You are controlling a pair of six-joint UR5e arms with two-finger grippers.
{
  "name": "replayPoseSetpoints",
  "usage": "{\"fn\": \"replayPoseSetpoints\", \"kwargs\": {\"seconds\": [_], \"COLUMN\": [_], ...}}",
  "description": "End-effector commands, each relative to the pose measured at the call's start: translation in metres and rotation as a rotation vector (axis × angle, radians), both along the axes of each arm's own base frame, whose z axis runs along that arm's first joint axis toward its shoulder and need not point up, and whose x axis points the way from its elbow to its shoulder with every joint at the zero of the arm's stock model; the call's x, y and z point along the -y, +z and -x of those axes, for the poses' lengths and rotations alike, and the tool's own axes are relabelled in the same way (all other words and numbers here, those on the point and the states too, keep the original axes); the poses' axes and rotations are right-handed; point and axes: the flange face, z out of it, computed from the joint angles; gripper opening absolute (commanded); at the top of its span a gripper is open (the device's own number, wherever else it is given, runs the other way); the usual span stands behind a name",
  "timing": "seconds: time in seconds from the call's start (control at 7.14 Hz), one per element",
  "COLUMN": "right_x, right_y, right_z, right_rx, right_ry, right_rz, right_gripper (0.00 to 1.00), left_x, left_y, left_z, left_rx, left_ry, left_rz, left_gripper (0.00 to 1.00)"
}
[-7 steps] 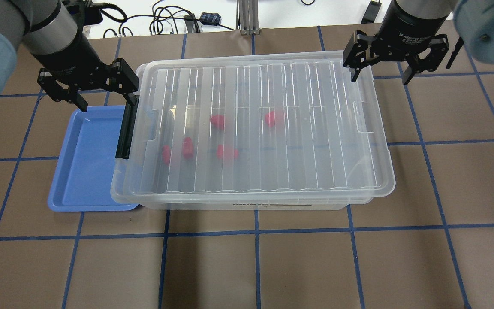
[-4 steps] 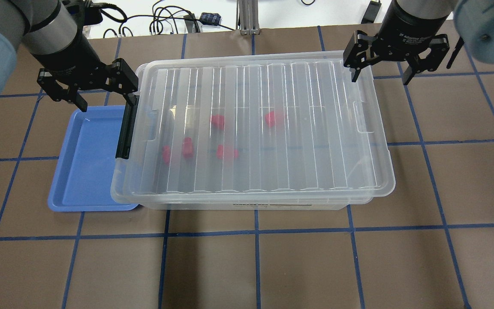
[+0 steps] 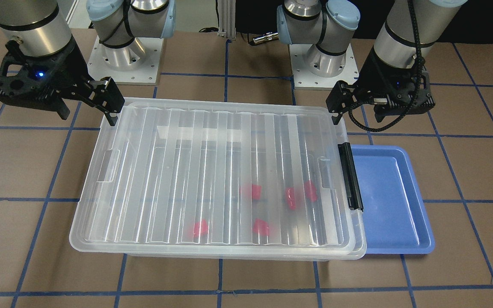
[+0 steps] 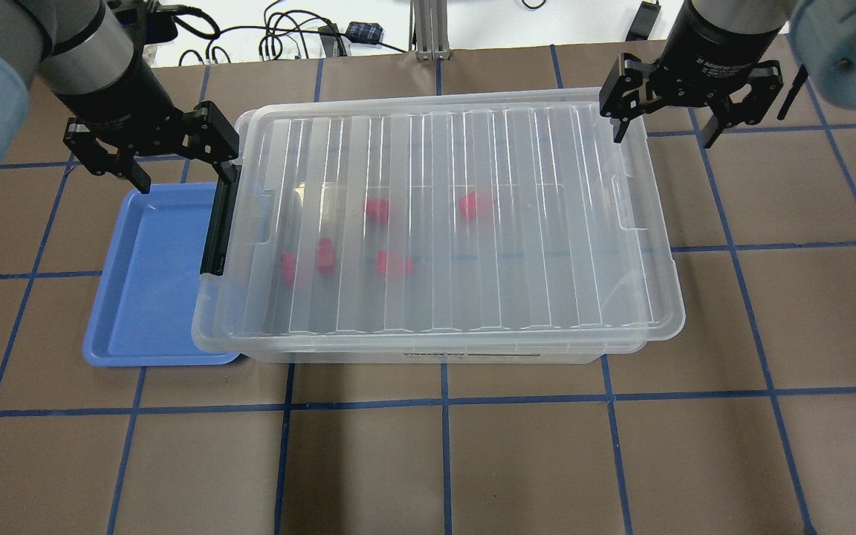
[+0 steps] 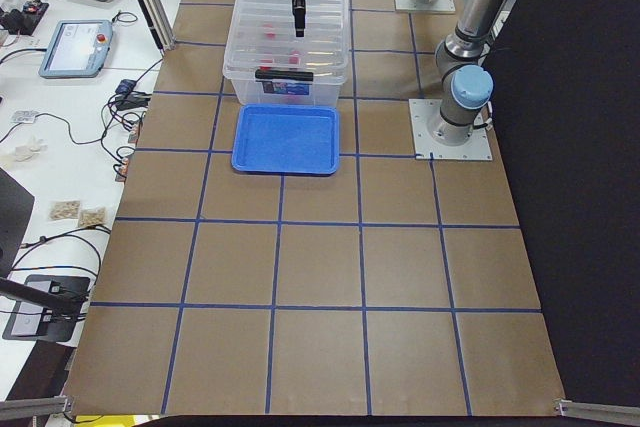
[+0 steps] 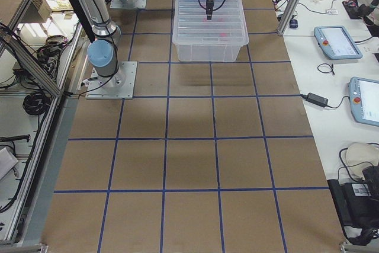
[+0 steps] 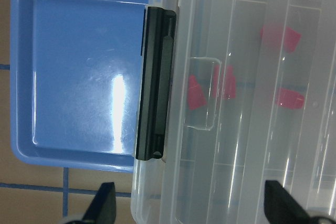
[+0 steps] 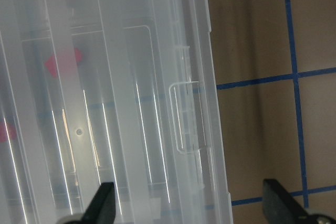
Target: Place red block in blue tray from box
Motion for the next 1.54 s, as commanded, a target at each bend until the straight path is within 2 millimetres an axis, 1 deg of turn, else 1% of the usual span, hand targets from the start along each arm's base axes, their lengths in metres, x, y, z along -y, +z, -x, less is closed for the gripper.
{"fn": "replayPoseSetpoints", "kwargs": {"seconds": [0.0,0.28,0.42,0.56,0.7,0.98,1.12,1.4], "right_x": [0.003,0.021,0.032,0.043,0.042,0.037,0.037,0.036], "right_y": [-0.005,-0.036,-0.054,-0.076,-0.093,-0.129,-0.14,-0.146], "right_z": [0.013,0.042,0.057,0.07,0.074,0.073,0.074,0.074], "right_rx": [-0.005,-0.013,-0.007,-0.001,0.014,0.009,-0.003,-0.002], "right_ry": [-0.02,0.021,0.006,0.034,0.043,0.051,0.055,0.07], "right_rz": [-0.002,-0.064,-0.097,-0.137,-0.169,-0.135,-0.095,-0.092], "right_gripper": [1.0,1.0,1.0,1.0,1.0,1.0,1.0,1.0], "left_x": [0.0,0.0,0.0,0.0,0.0,0.001,0.001,0.0], "left_y": [0.001,-0.001,-0.001,-0.001,-0.001,-0.001,-0.002,-0.001], "left_z": [0.001,0.0,0.0,0.0,0.0,0.0,0.0,0.0], "left_rx": [-0.002,0.001,0.001,0.001,0.002,0.0,0.0,0.001], "left_ry": [-0.001,-0.001,-0.001,-0.001,-0.001,-0.001,0.003,0.003], "left_rz": [0.002,-0.001,-0.001,-0.001,-0.001,-0.003,-0.003,0.0], "left_gripper": [1.0,1.0,1.0,1.0,1.0,1.0,1.0,1.0]}}
